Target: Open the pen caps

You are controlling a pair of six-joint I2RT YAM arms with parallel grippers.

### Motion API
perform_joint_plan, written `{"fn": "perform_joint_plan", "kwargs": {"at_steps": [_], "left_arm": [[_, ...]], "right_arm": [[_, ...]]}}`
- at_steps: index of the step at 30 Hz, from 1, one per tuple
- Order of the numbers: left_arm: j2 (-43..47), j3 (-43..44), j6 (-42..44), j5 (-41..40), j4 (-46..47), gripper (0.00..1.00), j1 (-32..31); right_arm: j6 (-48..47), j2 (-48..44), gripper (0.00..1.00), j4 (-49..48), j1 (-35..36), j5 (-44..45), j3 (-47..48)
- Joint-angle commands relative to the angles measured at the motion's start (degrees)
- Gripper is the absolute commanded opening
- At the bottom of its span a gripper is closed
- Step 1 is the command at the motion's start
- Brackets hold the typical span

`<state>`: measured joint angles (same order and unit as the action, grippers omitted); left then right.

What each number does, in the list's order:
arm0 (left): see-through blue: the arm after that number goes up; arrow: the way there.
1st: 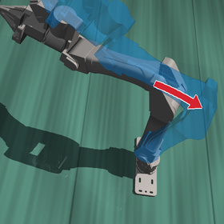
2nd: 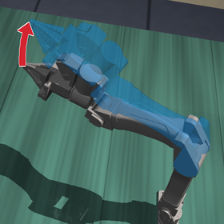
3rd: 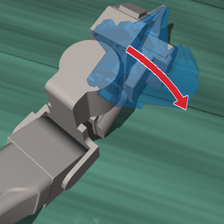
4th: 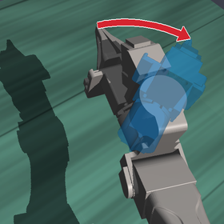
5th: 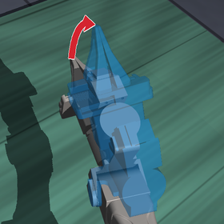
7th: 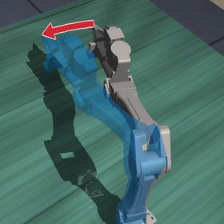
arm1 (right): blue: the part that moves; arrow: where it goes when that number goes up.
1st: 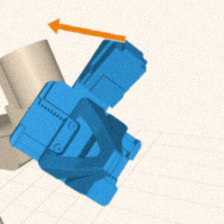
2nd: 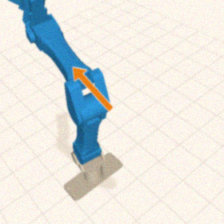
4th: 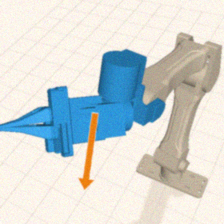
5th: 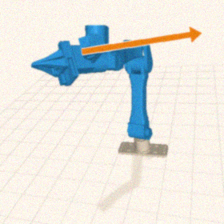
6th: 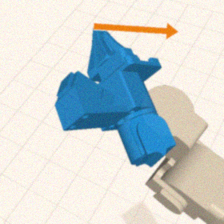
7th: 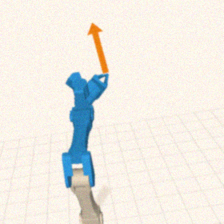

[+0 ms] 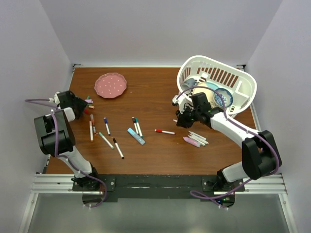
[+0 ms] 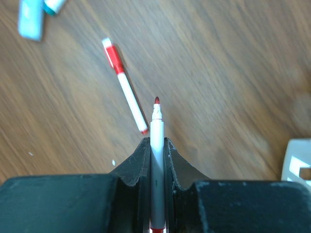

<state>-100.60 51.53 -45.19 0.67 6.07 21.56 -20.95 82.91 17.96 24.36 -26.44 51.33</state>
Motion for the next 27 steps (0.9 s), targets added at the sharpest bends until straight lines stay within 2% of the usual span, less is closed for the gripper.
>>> {"fn": "perform_joint_plan", "kwargs": {"at_steps": [1, 8, 11, 15, 16, 19, 22, 23, 27], "left_arm": [[7.51, 1.74, 2.82, 5.91, 0.35, 0.71, 1.2], [22.88, -9.5, -0.25, 26.18, 13.16, 0.81, 0.33], [27.36, -11.19, 3.34, 31.22, 10.13, 0.82, -3.09], [33.61, -11.36, 13.26, 31.33, 2.03, 0.83, -9.68], [34.93, -11.8, 14.42, 31.33, 0.8, 0.83, -11.61], [40.55, -14.17, 17.76, 29.66, -2.54, 0.83, -14.95], [45.74, -15.4, 21.1, 26.33, -5.89, 0.83, -18.04], [48.54, -15.49, 21.8, 24.49, -10.07, 0.83, -18.74], [54.88, -16.37, 23.04, 19.81, -11.43, 0.86, -24.45]], "right_arm": [[-6.2, -0.82, 0.04, 4.71, -0.1, 5.6, 0.88], [-9.11, -2.06, 0.12, 7.79, 0.07, 13.69, -2.46], [-9.2, -0.83, 0.14, 8.76, 0.07, 16.06, -2.64], [-9.55, 0.14, 0.21, 9.29, 0.16, 17.91, -3.16], [-9.64, 0.58, 0.25, 9.46, 0.16, 18.26, -3.25], [-9.72, 1.11, 0.29, 9.55, 0.07, 18.53, -3.43], [-9.81, 1.99, 0.31, 9.99, 0.16, 19.14, -3.17], [-9.81, 1.99, 0.31, 10.08, 0.16, 19.32, -3.17], [-10.25, 0.06, 0.31, 11.31, 0.07, 17.65, -2.29]]}}
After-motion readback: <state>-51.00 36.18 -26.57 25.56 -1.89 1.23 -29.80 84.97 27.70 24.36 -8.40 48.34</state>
